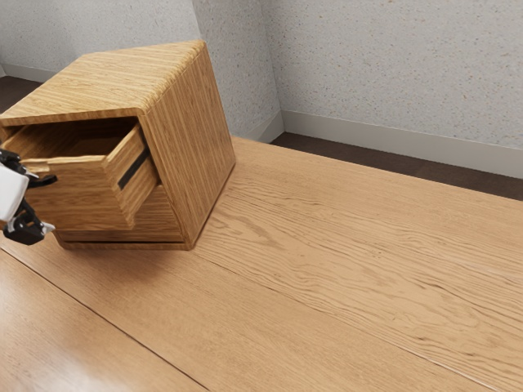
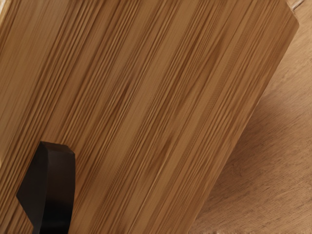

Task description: Pull the drawer handle with one arm to open the drawer

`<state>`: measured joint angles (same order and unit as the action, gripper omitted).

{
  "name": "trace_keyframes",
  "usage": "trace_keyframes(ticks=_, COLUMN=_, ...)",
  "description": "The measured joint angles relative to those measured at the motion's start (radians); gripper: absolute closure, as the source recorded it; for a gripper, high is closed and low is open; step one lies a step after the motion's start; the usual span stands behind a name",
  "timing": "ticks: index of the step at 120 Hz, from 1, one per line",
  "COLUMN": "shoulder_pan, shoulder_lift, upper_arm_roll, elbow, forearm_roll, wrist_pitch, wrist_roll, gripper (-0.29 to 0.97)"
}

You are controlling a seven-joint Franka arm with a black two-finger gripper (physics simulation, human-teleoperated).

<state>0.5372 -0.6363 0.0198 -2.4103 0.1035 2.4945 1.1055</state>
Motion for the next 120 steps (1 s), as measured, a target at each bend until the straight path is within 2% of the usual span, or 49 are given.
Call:
trace_keyframes(ticks=20, shoulder_pan=0.024, shoulder_lift=-0.057, upper_arm_roll=-0.012, elbow=-0.045, forearm_roll=-0.004, wrist_pitch=0.002, wrist_roll=-0.014, gripper=0.12)
trace_keyframes(ticks=43, shoulder_pan=0.099, shoulder_lift=-0.141, upper_arm_roll=-0.104, elbow=-0.101, forearm_roll=-0.062, wrist_pitch=0.003, wrist_roll=-0.028, gripper=0.25)
trace_keyframes(ticks=57, shoulder_pan=0.115, shoulder_lift=-0.189, upper_arm_roll=-0.119, elbow=-0.136, forearm_roll=-0.070, wrist_pitch=0.001, wrist_roll=-0.035, gripper=0.19)
trace_keyframes(ticks=63, shoulder_pan=0.121, shoulder_lift=-0.206, upper_arm_roll=-0.120, elbow=-0.152, forearm_roll=-0.067, wrist_pitch=0.000, wrist_roll=-0.037, gripper=0.11)
trace_keyframes(ticks=90, shoulder_pan=0.144, shoulder_lift=-0.286, upper_arm_roll=-0.122, elbow=-0.203, forearm_roll=-0.091, wrist_pitch=-0.009, wrist_roll=-0.048, gripper=0.34)
trace_keyframes(ticks=100, shoulder_pan=0.163, shoulder_lift=-0.354, upper_arm_roll=-0.158, elbow=-0.224, forearm_roll=-0.117, wrist_pitch=-0.026, wrist_roll=-0.051, gripper=0.45)
trace_keyframes(ticks=104, shoulder_pan=0.175, shoulder_lift=-0.395, upper_arm_roll=-0.192, elbow=-0.230, forearm_roll=-0.131, wrist_pitch=-0.038, wrist_roll=-0.053, gripper=0.55)
trace_keyframes(ticks=114, shoulder_pan=0.208, shoulder_lift=-0.489, upper_arm_roll=-0.329, elbow=-0.175, forearm_roll=-0.178, wrist_pitch=-0.115, wrist_roll=-0.061, gripper=0.33)
trace_keyframes(ticks=120, shoulder_pan=0.196, shoulder_lift=-0.433, upper_arm_roll=-0.369, elbow=-0.037, forearm_roll=-0.209, wrist_pitch=-0.207, wrist_roll=-0.086, gripper=0.24)
